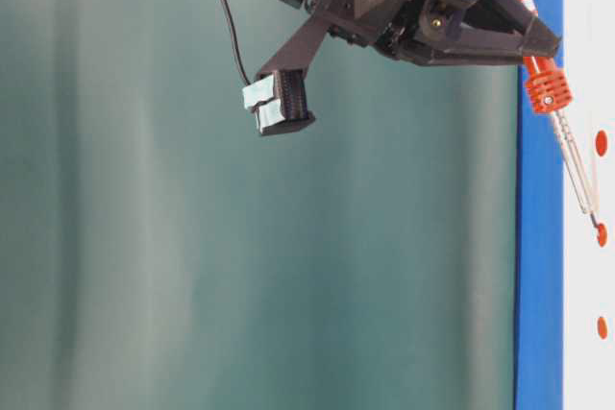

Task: Touch the tip of the soldering iron to the mark.

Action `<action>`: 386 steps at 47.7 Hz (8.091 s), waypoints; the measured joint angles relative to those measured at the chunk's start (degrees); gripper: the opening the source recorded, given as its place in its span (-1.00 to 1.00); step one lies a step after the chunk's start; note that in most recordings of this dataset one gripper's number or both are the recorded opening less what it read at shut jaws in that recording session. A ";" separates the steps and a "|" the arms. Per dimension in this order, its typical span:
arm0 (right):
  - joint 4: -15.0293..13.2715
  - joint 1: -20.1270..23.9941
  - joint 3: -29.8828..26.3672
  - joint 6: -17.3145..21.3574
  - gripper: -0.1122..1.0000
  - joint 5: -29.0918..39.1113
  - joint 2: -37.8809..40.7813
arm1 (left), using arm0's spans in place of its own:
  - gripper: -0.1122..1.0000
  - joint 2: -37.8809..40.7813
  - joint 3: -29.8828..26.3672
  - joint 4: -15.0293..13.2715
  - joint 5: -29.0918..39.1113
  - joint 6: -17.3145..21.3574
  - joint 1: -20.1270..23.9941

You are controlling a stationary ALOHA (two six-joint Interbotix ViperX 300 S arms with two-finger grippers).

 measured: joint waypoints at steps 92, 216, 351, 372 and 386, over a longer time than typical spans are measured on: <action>-1.41 0.00 0.88 -0.35 -0.68 10.55 -15.47 | -0.80 -0.09 -0.09 0.00 -0.18 -0.09 -0.09; -0.62 -0.26 8.09 -0.09 -0.69 3.87 -7.91 | -0.80 -0.09 -0.09 0.00 -0.09 -0.09 0.00; 0.09 1.93 3.60 3.87 -0.69 14.06 -20.57 | -0.80 -0.09 -0.09 0.00 -0.18 -0.09 -0.09; -2.55 19.69 4.22 20.74 -0.68 13.10 -21.01 | -0.80 -0.09 -0.09 0.00 -0.18 -0.09 -0.09; -10.55 33.05 3.52 37.27 -0.68 12.04 -15.73 | -0.80 -0.09 -0.09 -0.09 -0.18 -0.09 -0.09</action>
